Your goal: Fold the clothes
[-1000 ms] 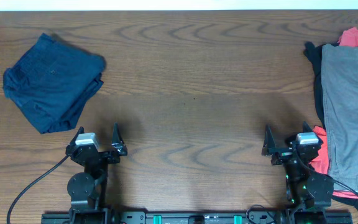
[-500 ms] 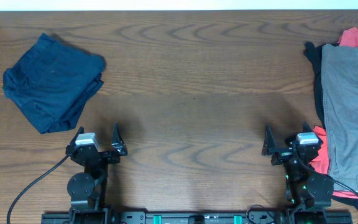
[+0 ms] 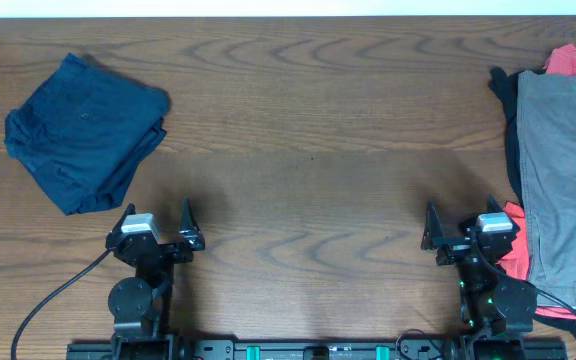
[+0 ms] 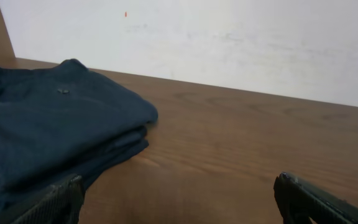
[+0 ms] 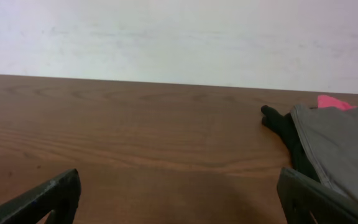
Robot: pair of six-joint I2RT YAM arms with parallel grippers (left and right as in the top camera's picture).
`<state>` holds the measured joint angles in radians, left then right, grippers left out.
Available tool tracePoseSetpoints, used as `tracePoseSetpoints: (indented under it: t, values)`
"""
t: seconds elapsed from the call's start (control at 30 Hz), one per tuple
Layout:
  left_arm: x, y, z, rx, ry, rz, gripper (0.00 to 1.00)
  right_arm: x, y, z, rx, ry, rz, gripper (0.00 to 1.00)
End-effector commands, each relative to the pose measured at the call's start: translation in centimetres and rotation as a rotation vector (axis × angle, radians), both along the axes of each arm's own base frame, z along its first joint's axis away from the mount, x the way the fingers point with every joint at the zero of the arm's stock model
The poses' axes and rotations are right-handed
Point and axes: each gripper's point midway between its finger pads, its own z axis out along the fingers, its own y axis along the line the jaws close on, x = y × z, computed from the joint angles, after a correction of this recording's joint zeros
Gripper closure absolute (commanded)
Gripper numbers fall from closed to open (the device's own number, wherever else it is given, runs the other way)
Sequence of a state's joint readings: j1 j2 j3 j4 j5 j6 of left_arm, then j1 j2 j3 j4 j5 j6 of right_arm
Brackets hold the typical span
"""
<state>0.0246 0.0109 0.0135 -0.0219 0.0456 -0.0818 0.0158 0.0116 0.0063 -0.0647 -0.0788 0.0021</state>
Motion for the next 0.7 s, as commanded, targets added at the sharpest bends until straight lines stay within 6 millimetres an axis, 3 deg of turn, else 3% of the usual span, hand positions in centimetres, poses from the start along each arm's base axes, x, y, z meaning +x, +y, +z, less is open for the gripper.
tracePoseSetpoints:
  t: [0.0,0.27,0.43,0.53,0.67]
  values:
    - [-0.1,0.2,-1.4,-0.009,0.047,0.012,0.02,0.0,-0.1,0.0,-0.014,-0.004,-0.001,0.01]
    - [-0.1,0.2,-1.4,-0.009,0.047,0.013,0.02,0.0,-0.1,0.0,-0.008,-0.003,0.001,0.01]
    - [-0.1,-0.9,-1.2,-0.018,0.042,-0.051,0.02,-0.1,0.9,0.2,0.165,0.010,0.044,0.01]
    - [-0.3,-2.6,-0.2,-0.028,0.021,-0.148,0.02,-0.4,2.1,0.4,0.184,0.014,0.119,0.01]
    - [-0.6,-3.3,1.6,-0.061,0.006,-0.186,0.02,-0.7,2.7,1.6,0.184,0.002,0.152,0.01]
